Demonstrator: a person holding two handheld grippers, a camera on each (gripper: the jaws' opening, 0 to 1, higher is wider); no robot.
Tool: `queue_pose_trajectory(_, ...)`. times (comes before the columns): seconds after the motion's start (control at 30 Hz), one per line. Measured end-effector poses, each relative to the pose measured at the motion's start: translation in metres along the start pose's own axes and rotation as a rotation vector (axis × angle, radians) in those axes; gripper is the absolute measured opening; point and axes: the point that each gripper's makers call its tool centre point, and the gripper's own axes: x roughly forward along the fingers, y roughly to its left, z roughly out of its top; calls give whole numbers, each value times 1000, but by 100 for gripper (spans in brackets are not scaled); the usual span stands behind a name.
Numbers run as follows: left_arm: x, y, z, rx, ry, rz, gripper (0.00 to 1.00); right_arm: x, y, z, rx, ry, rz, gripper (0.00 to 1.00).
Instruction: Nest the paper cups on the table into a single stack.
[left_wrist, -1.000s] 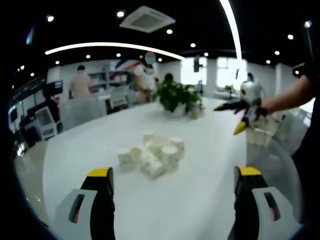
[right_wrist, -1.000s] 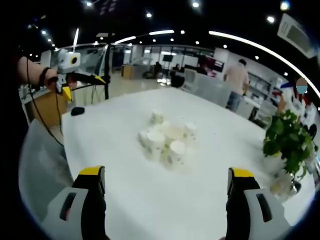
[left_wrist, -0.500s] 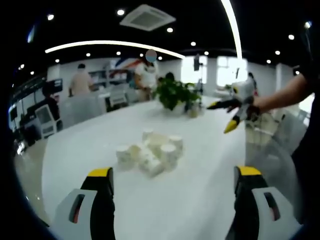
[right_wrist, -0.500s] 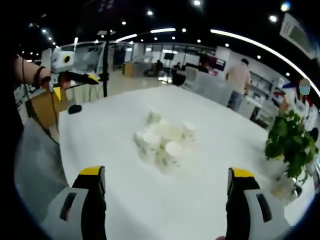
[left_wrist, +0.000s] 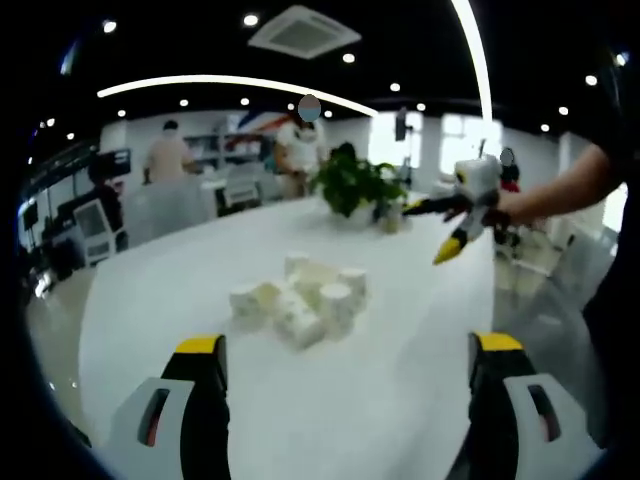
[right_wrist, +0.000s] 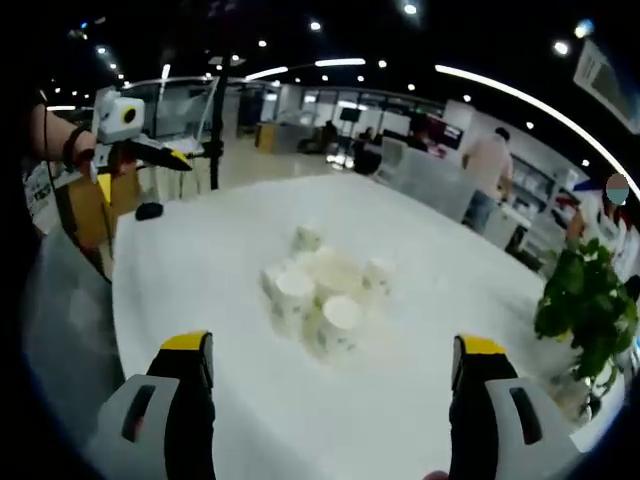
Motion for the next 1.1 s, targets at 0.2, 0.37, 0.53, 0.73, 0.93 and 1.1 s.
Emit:
queue_pose_trajectory(0.2, 1, -2, -4, 3, 17, 4, 99, 13, -7, -2, 11, 1, 13, 96)
queue_pose_trajectory(0.37, -2, -1, -1, 5, 9, 13, 99, 27, -10, -5, 22, 4, 35, 95)
queue_pose_trajectory(0.53, -4, 2, -8, -15, 25, 31, 99, 42, -10, -4, 23, -2, 63, 93)
queue_pose_trajectory(0.73, -6, 1, -14, -20, 41, 41, 99, 58, -13, 4, 25, -26, 77, 88)
queue_pose_trajectory(0.93, -4, -3, -15, -24, 33, 45, 99, 73, -8, 4, -2, 1, 127, 85)
queue_pose_trajectory(1.1, -5, -2, -20, -26, 47, 59, 99, 84, -9, 3, -30, 10, 146, 81)
